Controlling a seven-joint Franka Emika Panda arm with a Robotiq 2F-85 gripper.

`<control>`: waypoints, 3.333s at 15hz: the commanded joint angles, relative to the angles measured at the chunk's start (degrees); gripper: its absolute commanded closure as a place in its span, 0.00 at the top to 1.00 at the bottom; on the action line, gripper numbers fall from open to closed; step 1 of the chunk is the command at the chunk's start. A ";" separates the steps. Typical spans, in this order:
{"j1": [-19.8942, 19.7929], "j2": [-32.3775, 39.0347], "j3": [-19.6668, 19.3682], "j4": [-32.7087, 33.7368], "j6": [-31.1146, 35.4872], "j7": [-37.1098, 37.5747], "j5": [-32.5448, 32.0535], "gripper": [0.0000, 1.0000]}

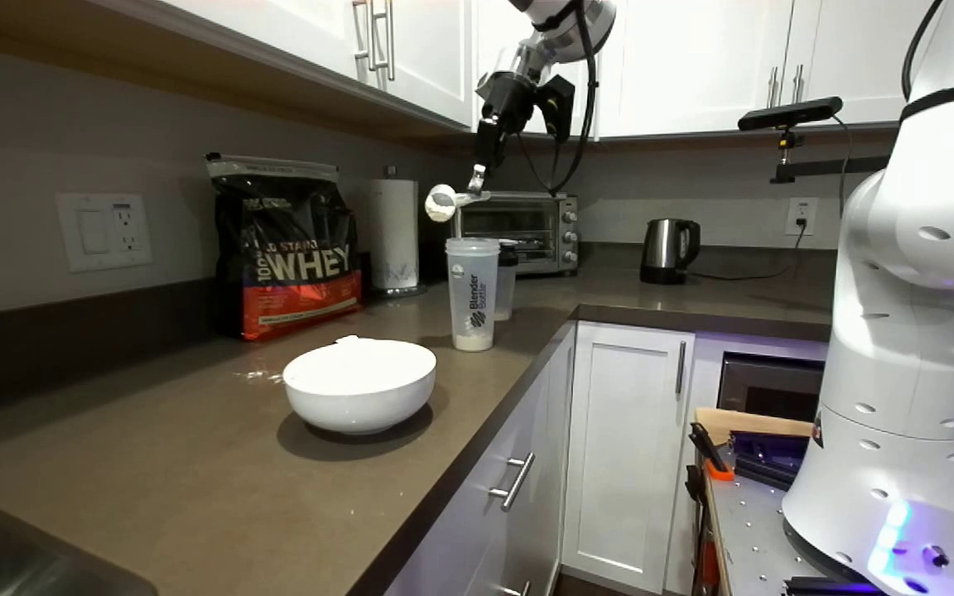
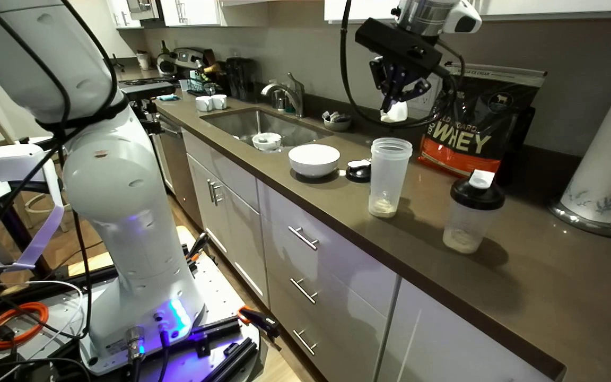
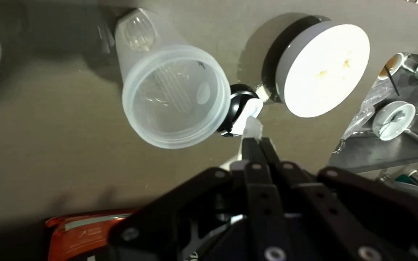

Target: Scoop some powder and put it in the bottle

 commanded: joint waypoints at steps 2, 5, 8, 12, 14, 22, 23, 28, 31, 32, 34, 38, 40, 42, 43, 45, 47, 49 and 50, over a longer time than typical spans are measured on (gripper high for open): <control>-1.33 -2.57 -0.61 -2.85 1.53 2.44 -2.39 0.02; -1.54 -2.11 -1.00 -3.46 2.32 2.88 -2.99 0.02; -1.82 -4.35 -0.98 -6.55 3.76 3.87 -4.47 0.02; -1.69 -4.66 -1.34 -7.82 4.32 5.07 -6.07 0.02; -1.60 -4.96 -1.50 -8.15 4.81 5.44 -6.48 0.02; -1.11 -5.31 -0.46 -9.28 10.29 6.41 -8.97 0.02; -1.01 -5.13 -0.30 -9.36 10.90 6.57 -9.40 0.02; -0.64 -5.53 0.62 -11.06 13.34 7.69 -11.01 0.02; -0.55 -5.89 1.33 -11.92 14.73 8.66 -12.82 0.02; -0.50 -6.21 1.57 -12.28 15.09 9.04 -13.44 0.02; -0.43 -6.70 1.99 -12.62 15.38 9.65 -14.89 0.02; -0.05 -7.79 2.22 -12.90 14.54 10.15 -16.10 0.02; 0.32 -8.39 2.01 -13.07 14.13 10.06 -15.90 0.03; 0.69 -8.86 1.89 -13.15 14.00 9.88 -15.56 0.02; 0.90 -9.14 1.80 -13.18 13.94 9.64 -15.24 0.02; 1.17 -9.94 1.91 -13.30 13.65 9.69 -15.36 0.02; 1.55 -10.92 2.12 -13.56 13.43 9.83 -15.63 0.02; 2.19 -12.40 2.08 -14.16 12.86 9.52 -15.07 0.02; 2.73 -13.20 2.02 -14.62 12.70 9.26 -14.47 0.02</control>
